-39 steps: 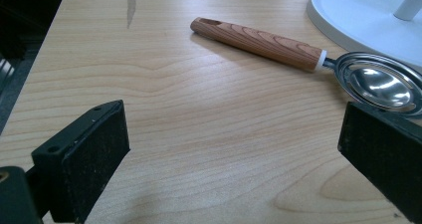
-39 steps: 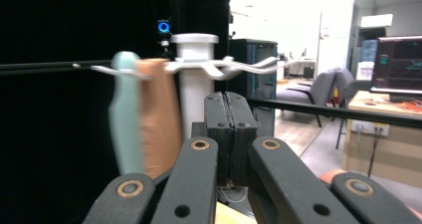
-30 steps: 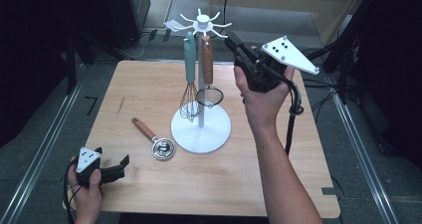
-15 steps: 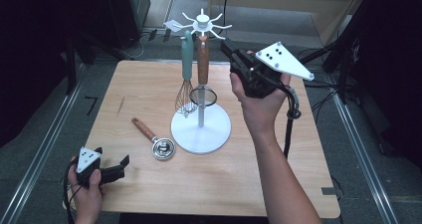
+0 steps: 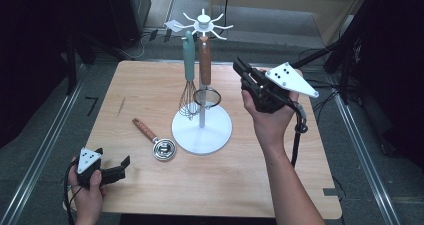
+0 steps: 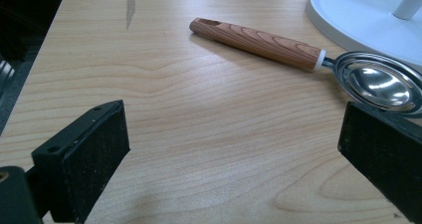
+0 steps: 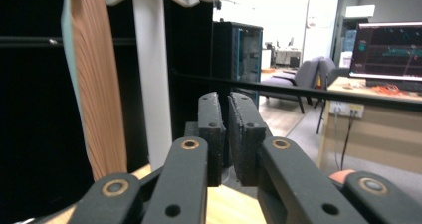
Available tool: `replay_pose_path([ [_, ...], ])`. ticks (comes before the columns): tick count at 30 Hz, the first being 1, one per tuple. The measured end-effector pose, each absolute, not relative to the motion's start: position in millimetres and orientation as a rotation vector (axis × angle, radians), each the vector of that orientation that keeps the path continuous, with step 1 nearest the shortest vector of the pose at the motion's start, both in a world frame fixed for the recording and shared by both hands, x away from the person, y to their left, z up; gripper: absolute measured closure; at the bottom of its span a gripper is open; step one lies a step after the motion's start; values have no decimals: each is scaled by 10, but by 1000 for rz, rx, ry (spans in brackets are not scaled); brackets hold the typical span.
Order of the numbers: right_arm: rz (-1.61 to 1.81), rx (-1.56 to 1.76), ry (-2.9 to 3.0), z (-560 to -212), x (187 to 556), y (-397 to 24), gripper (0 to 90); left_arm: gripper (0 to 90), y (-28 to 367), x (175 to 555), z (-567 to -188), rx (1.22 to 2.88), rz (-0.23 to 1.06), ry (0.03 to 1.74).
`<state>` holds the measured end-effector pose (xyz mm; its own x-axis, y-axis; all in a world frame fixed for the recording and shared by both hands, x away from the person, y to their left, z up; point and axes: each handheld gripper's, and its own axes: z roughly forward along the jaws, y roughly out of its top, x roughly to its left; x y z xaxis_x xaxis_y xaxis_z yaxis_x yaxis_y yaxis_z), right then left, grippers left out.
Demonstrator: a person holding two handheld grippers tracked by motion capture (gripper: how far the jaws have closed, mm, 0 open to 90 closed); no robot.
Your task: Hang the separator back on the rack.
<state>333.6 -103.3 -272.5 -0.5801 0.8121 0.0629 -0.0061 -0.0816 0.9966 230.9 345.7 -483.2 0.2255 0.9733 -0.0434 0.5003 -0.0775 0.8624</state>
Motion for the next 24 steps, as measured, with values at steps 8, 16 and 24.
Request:
replay_pose_path([
  [8, 1698, 931, 1604, -3048, 3300, -1154, 684, 0, 3455, 2307, -4832, 1698, 746, 1383],
  [16, 1652, 962, 1635, -3335, 3284, -1279, 667, 0, 3456, 2306, -4833, 1696, 750, 1382],
  [24, 1618, 955, 1656, -3556, 3213, -1393, 602, 0, 3458, 2307, -4833, 1696, 748, 1381],
])
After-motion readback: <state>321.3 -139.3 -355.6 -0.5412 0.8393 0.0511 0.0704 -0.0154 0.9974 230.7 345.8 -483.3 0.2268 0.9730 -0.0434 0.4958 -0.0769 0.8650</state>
